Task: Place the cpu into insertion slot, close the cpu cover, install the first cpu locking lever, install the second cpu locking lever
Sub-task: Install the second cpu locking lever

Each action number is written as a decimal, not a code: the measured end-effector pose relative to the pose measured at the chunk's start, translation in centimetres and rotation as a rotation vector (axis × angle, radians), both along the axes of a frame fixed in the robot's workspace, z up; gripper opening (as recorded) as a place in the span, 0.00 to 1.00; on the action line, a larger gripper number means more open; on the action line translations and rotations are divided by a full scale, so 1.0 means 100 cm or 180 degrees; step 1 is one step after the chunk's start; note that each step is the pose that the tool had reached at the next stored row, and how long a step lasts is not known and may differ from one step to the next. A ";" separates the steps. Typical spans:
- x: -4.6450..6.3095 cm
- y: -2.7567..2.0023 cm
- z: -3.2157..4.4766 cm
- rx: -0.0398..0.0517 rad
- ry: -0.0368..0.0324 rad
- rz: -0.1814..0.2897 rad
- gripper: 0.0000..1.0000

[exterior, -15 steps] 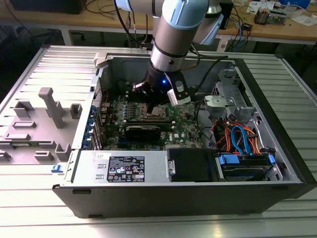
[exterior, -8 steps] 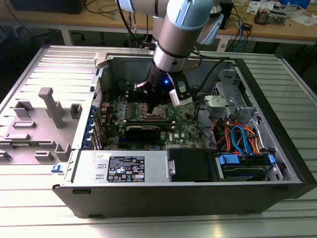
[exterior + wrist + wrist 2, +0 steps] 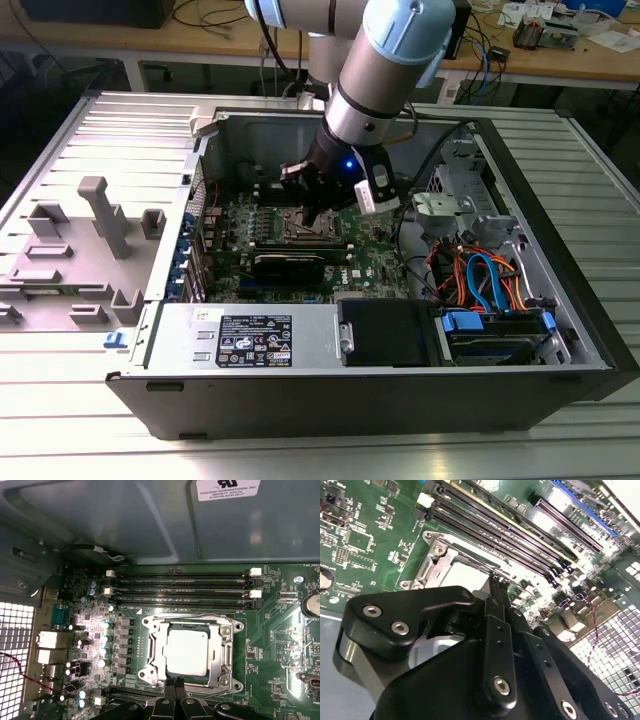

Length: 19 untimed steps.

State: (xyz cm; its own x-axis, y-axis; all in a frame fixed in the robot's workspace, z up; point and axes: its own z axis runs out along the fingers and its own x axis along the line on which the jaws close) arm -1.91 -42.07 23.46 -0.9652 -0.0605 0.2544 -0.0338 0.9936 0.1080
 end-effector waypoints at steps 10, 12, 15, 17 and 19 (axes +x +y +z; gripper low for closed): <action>-0.005 -0.0177 -0.0005 0.0199 0.0034 0.0030 0.11; -0.008 -0.0236 -0.0009 0.0253 0.0034 0.0038 0.11; -0.015 -0.0283 -0.0029 0.0300 0.0034 0.0047 0.11; -0.018 -0.0291 -0.0050 0.0338 0.0034 0.0053 0.11; -0.021 -0.0292 -0.0064 0.0351 0.0006 0.0060 0.11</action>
State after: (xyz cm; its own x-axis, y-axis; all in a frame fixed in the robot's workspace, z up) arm -4.02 -44.99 22.82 -0.9631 -0.1064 0.2470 -0.0521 0.9748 0.2169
